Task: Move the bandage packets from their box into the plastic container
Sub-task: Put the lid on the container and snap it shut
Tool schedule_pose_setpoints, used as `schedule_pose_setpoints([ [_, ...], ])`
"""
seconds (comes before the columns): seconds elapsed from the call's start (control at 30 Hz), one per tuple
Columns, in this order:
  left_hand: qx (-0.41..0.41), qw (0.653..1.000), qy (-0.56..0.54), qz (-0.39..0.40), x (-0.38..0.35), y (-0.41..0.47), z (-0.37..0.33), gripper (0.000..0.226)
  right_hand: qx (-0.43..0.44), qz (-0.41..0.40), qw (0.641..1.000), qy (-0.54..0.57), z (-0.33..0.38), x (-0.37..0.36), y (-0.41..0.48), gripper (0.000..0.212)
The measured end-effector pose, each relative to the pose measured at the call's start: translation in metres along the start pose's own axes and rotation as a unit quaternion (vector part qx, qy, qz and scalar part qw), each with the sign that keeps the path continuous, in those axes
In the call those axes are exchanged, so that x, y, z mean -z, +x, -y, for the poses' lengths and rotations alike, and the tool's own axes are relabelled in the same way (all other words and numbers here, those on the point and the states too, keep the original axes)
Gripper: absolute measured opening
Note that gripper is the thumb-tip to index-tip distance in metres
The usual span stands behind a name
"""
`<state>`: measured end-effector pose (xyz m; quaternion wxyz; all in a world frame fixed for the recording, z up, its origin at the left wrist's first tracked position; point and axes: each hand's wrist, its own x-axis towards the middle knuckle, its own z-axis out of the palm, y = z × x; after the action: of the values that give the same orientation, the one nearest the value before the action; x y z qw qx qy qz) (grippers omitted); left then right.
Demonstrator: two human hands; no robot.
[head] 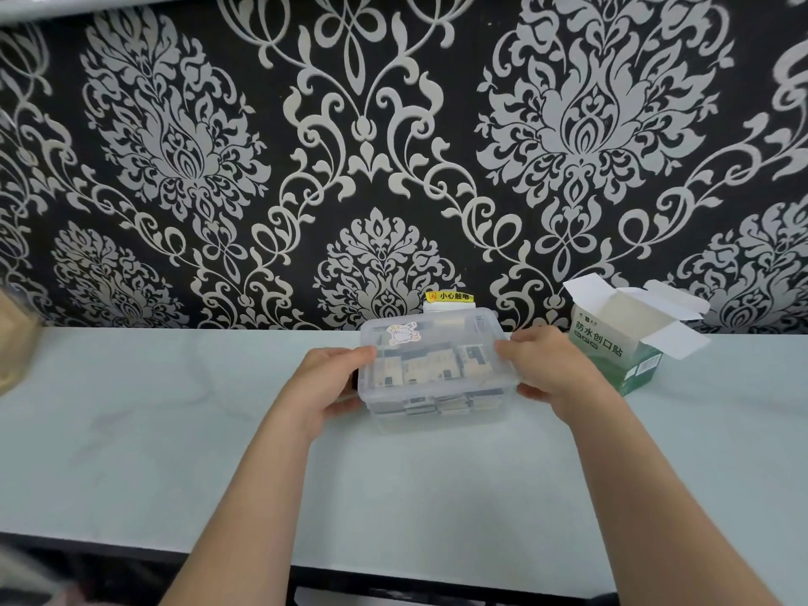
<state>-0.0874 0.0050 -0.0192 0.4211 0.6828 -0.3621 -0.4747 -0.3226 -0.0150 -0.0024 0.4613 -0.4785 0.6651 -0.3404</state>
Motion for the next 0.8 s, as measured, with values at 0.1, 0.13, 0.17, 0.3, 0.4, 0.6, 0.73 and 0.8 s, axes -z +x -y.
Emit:
schedule_pose_setpoints([
  [0.1,-0.002,0.999,-0.036,0.014,-0.003,-0.002,0.0,0.016,0.012,-0.018,0.999,0.043,-0.002,-0.001,0.001,0.038],
  [0.13,-0.014,0.999,-0.041,0.002,-0.004,-0.003,0.0,0.014,0.023,-0.033,0.998,0.047,-0.002,-0.002,0.001,0.04],
  [0.17,-0.028,0.999,-0.036,-0.013,-0.005,-0.002,0.0,0.012,0.035,-0.053,0.997,0.04,-0.002,-0.003,0.0,0.04],
  [0.3,-0.103,0.989,0.041,-0.093,-0.015,-0.003,0.003,0.015,0.086,-0.12,0.982,-0.121,0.0,-0.012,-0.003,0.022],
  [0.4,-0.152,0.945,0.229,-0.176,-0.022,-0.008,0.001,0.028,0.095,-0.142,0.962,-0.215,0.002,-0.019,-0.005,0.021],
  [0.6,-0.187,0.901,0.332,-0.207,-0.025,-0.009,0.0,0.026,0.115,-0.165,0.94,-0.277,0.004,-0.024,-0.006,0.027],
  [0.73,-0.202,0.88,0.372,-0.213,-0.025,-0.007,0.0,0.028,0.135,-0.181,0.92,-0.321,0.004,-0.028,-0.006,0.03],
  [0.8,-0.212,0.867,0.394,-0.219,-0.025,-0.007,-0.001,0.028,0.149,-0.189,0.909,-0.341,0.005,-0.029,-0.007,0.02],
])
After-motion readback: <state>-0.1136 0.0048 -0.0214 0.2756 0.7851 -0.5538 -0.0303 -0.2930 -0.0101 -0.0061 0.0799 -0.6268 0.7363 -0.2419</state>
